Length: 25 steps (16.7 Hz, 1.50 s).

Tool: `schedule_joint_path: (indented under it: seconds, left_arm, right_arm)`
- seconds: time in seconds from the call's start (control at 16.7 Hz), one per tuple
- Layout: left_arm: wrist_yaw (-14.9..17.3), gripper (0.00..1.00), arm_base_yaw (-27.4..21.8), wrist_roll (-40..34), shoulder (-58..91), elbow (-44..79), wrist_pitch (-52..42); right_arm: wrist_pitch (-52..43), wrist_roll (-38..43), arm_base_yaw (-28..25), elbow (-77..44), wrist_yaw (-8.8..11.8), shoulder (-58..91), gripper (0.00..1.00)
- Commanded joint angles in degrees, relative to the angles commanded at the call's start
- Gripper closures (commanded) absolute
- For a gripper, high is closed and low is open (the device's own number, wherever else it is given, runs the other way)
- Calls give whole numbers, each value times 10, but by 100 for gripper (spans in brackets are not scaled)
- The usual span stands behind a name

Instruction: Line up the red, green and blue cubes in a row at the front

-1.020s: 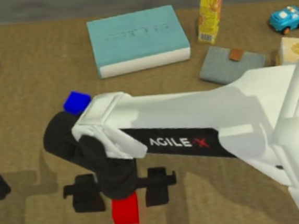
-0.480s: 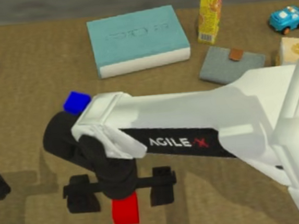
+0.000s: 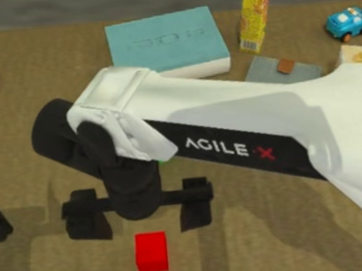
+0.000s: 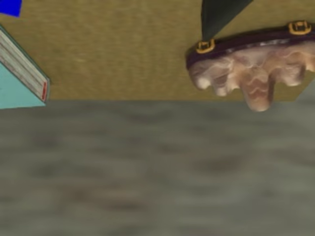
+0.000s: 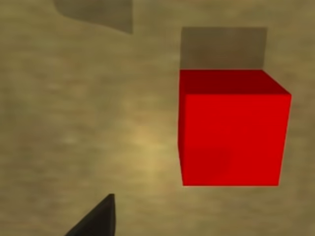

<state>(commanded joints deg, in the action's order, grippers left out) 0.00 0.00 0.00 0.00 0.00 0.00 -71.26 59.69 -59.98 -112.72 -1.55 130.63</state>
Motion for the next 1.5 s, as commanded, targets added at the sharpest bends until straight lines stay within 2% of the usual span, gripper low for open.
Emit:
schedule_joint_path:
  seconds: [0.36,0.66,0.9,1.14,1.32,1.5]
  left_arm:
    - [1,0,-2,1,5,5,-5]
    - [16,0,-45,32,113,121,-107]
    - [34,0,-107,78,300,311,-253]
    - [46,0,-172,130,566,541,-429]
    - [48,0,-213,165,795,714,-558]
    - [42,0,-246,195,1009,868,-661]
  right_arm:
    - [3,-4,6,4,-2,-5,0]
    - [61,-65,56,96,-33,-117,0]
    - [149,-152,136,242,-64,-308,0]
    - [255,-257,237,438,-83,-547,0]
    - [344,-344,322,606,-85,-739,0]
    - [434,-425,403,770,-76,-919,0]
